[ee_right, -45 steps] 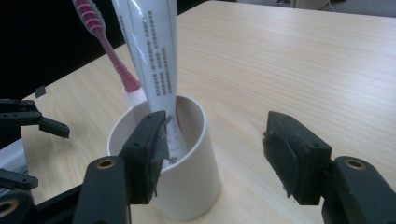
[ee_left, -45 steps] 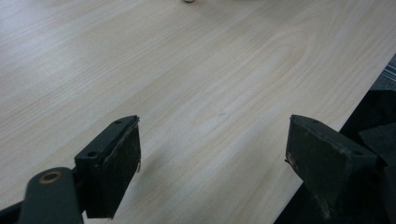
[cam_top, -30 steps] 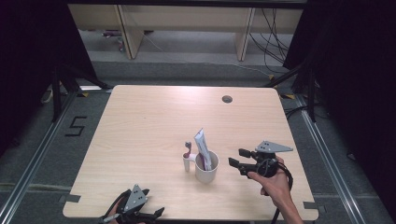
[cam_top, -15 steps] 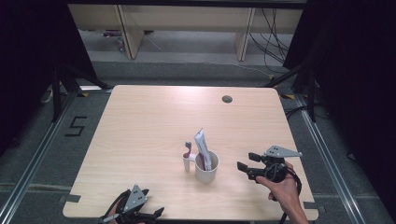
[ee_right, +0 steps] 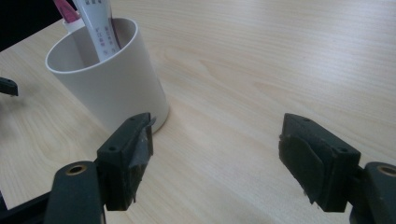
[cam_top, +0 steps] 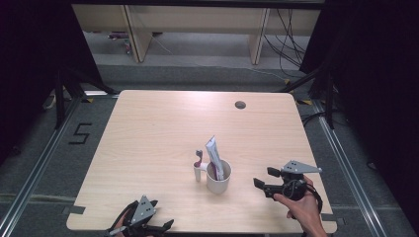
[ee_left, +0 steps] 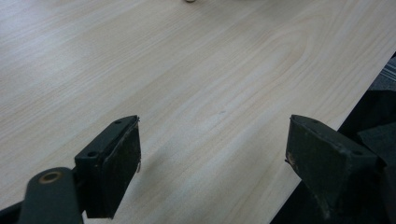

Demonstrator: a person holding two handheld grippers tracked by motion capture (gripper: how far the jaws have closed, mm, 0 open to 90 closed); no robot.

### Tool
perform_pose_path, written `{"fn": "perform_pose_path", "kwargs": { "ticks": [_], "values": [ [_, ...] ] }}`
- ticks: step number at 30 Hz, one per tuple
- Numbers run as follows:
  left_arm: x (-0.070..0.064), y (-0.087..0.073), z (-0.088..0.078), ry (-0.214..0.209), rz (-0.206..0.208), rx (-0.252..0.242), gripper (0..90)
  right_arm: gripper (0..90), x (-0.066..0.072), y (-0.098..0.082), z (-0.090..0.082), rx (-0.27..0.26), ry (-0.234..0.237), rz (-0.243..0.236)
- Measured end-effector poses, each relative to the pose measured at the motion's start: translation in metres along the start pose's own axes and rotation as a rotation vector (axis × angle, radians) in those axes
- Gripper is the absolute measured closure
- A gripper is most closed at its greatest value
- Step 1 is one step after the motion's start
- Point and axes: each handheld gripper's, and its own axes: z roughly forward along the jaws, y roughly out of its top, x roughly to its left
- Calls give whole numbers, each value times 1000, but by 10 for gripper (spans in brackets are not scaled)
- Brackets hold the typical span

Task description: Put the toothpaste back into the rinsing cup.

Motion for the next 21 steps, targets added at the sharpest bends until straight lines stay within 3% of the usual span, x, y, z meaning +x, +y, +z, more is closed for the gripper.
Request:
{"fn": "perform_pose_path", "kwargs": {
  "ticks": [1, 3, 4, 5, 6, 8, 10, 13, 15, 16, 17, 18, 21],
  "values": [
    [0, 0, 0, 0, 2, 1, 176, 269, -2, -1, 0, -11, -5, -35],
    [0, 0, 0, 0, 3, 3, 176, 269, 0, -4, -1, -5, 4, -3],
    [0, 0, 0, 0, 4, 3, 176, 269, -1, -5, -3, 2, 4, -7],
    [0, 0, 0, 0, 4, 3, 176, 269, -3, -6, -3, -10, -12, -40],
    [0, 0, 0, 1, 4, 3, 176, 268, -1, -8, -3, 8, -3, -11],
    [0, 0, 0, 1, 4, 4, 176, 268, -3, -10, -4, 9, -12, -37],
    [0, 0, 0, 1, 5, 3, 176, 266, 0, -14, -4, 10, -4, -4],
    [-1, 0, 0, -3, -4, -2, 176, 264, -2, -16, -6, 20, -9, -27],
    [-1, 0, 0, 0, -1, 1, 176, 260, 1, -18, -8, 38, -8, 3],
    [-1, 0, 0, 1, -1, 2, 176, 254, -2, -19, -7, 22, -22, -41],
    [-1, 0, 0, -2, -2, 0, 176, 251, 0, -20, -7, 21, -23, -27],
    [-1, 0, 0, -1, -1, 1, 176, 249, -1, -21, -7, 20, -27, -46],
    [-1, 0, 0, 2, 0, 2, 176, 230, 3, -24, -6, 29, -14, -12]
  ]
}}
